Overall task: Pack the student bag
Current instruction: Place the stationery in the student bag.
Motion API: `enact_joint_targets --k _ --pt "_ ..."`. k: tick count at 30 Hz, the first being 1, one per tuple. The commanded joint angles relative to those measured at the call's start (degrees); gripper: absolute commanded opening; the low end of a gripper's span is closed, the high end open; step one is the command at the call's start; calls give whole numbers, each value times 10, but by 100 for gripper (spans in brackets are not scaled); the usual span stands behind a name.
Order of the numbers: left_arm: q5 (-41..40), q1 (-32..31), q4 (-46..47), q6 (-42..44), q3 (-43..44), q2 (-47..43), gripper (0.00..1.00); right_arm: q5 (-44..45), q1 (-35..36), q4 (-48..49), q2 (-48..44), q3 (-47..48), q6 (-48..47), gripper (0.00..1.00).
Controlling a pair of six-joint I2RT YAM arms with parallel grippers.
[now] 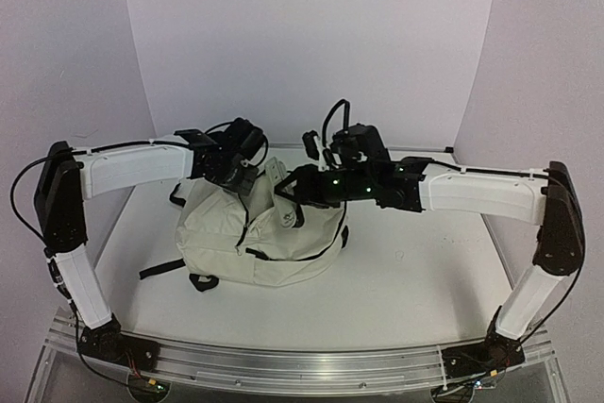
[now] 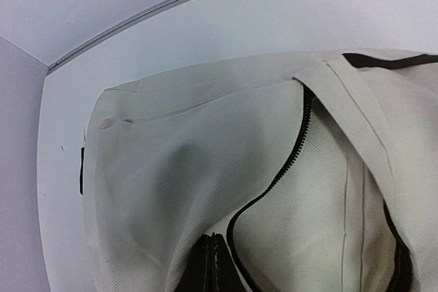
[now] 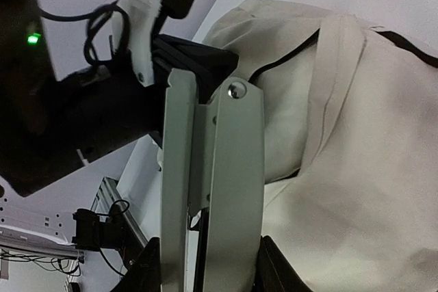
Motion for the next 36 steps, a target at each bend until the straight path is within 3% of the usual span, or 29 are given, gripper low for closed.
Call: enact_joint_targets --k 1,3,9,14,20,30,36 --pt "42 12 15 -26 -10 -65 0 -30 -1 72 42 72 12 27" --pt "54 16 1 -38 -12 -74 5 -32 0 71 63 88 27 27" --pt "90 30 -50 -87 -17 -84 36 -11 -1 70 120 129 71 25" --pt "124 34 -49 -111 -37 -94 43 49 0 51 151 151 101 24" --pt "225 18 12 -68 -70 -120 57 115 0 -8 187 174 106 23" --pt "73 -51 -107 -86 -4 -50 75 160 0 -29 172 115 117 22" --pt "34 -76 -143 -103 8 -24 84 162 -1 -28 171 106 118 22"
